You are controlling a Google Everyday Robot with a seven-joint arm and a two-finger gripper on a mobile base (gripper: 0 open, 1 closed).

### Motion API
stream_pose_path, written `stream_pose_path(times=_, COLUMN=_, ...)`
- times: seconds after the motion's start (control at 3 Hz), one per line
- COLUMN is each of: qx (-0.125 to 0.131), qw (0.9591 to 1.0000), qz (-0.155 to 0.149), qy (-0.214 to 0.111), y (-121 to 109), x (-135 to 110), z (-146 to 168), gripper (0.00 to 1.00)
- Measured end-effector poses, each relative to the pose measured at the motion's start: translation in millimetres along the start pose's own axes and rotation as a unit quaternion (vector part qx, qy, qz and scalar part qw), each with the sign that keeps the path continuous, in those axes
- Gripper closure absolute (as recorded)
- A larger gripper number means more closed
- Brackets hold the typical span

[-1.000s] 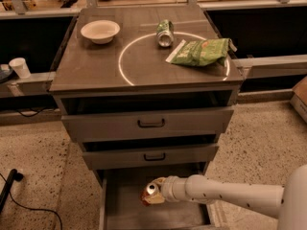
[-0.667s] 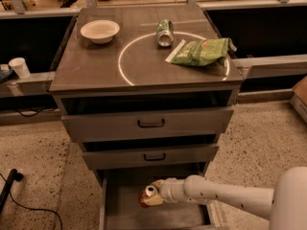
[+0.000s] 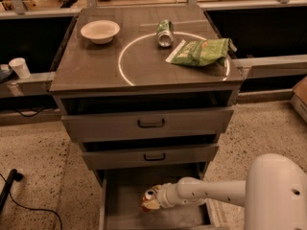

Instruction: Place coke can into bottom drawer

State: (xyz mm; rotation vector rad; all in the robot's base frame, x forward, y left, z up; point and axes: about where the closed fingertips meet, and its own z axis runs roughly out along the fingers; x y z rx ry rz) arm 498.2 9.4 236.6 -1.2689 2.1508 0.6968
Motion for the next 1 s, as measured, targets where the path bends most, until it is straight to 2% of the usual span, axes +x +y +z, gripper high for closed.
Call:
stream_pose_path(times=0.33, qx=-0.002, qw=0.9991, qz=-0.008, qy=0.042, y=12.5, x=11.9, z=7.4, gripper=0.04)
stream_pose_path(times=1.0, qx=-0.002, qw=0.9986, qz=-0.01, qy=0.052, y=15.3, x=14.5, z=9.1, gripper=0.0)
